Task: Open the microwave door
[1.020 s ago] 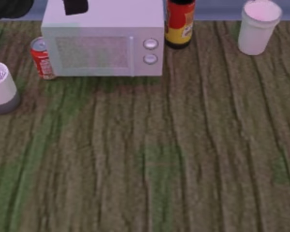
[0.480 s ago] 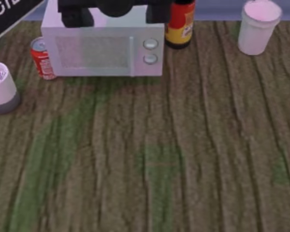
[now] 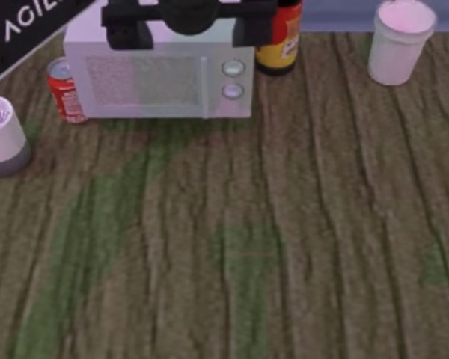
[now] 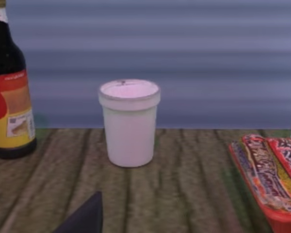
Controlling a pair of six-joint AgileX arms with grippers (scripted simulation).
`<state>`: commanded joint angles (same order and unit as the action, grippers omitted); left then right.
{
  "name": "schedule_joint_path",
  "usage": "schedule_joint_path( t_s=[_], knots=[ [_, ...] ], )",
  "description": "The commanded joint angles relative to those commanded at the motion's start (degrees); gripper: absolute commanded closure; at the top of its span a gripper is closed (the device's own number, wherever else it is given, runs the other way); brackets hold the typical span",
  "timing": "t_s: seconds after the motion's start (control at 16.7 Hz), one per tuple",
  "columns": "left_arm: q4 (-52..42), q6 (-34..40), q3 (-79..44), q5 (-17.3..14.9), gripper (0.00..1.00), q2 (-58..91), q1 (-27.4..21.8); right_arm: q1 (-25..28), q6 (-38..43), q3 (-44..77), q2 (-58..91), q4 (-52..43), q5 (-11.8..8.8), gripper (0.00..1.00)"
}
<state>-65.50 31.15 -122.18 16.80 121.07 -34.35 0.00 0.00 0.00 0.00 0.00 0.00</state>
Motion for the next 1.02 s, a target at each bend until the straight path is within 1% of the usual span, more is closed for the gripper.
schedule_joint_path(
  t_s=[0.12,0.42,0.66,1.02],
  knots=[
    [2.14,-0.59,1.05,-0.23,0.00,1.13,0.44,0.00,0.00,0.00,0.00,0.00,0.00,0.00],
    [11.93,-2.50,5.11,-1.17,0.00,5.84,2.45,0.00,0.00,0.00,0.00,0.00,0.00,0.00],
    [12.61,-2.67,5.45,-1.26,0.00,6.33,2.63,0.00,0.00,0.00,0.00,0.00,0.00,0.00],
    [12.61,-2.67,5.45,-1.26,0.45,6.33,2.63,0.00,0.00,0.00,0.00,0.00,0.00,0.00]
  ],
)
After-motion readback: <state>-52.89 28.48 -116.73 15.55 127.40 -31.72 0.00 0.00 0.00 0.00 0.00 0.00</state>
